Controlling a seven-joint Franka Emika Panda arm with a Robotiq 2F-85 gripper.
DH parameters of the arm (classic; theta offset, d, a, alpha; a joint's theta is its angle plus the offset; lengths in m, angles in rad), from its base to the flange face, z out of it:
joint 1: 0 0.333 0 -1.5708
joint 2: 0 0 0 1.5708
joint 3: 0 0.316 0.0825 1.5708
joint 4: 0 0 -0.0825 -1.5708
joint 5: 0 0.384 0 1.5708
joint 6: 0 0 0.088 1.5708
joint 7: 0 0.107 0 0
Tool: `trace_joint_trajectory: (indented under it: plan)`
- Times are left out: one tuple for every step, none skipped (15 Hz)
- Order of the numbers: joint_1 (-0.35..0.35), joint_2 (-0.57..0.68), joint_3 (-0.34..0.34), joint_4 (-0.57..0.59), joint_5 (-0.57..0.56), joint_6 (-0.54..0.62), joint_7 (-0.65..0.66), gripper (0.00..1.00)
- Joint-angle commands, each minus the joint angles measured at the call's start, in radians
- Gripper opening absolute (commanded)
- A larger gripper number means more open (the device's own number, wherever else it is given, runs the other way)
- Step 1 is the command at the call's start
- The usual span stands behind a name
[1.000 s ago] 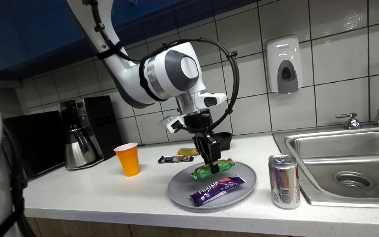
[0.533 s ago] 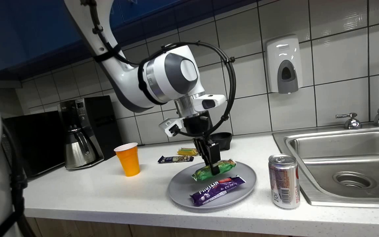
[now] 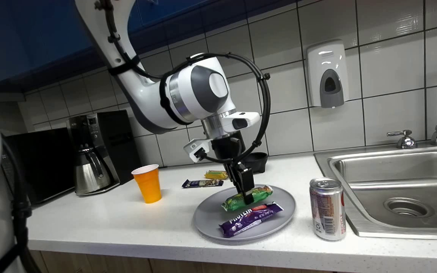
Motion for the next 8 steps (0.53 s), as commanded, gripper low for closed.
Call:
trace_joint_trajectory:
  plan:
    - [-0.015, -0.007, 0.007, -0.008, -0.029, 0.010, 0.032, 0.70]
    - [-0.013, -0.010, 0.008, -0.008, -0.020, 0.005, 0.021, 0.78]
    - [-0.012, -0.016, 0.009, -0.006, -0.009, -0.005, 0.005, 0.87]
    - [-0.009, -0.022, 0.010, -0.004, 0.012, -0.019, -0.019, 0.93]
    - [-0.006, -0.029, 0.012, -0.001, 0.030, -0.035, -0.044, 0.99]
    - [-0.003, -0.034, 0.014, 0.002, 0.054, -0.050, -0.077, 1.00]
    - [0.000, -0.039, 0.016, 0.006, 0.074, -0.061, -0.108, 1.00]
    - [0.002, -0.042, 0.019, 0.013, 0.085, -0.073, -0.138, 1.00]
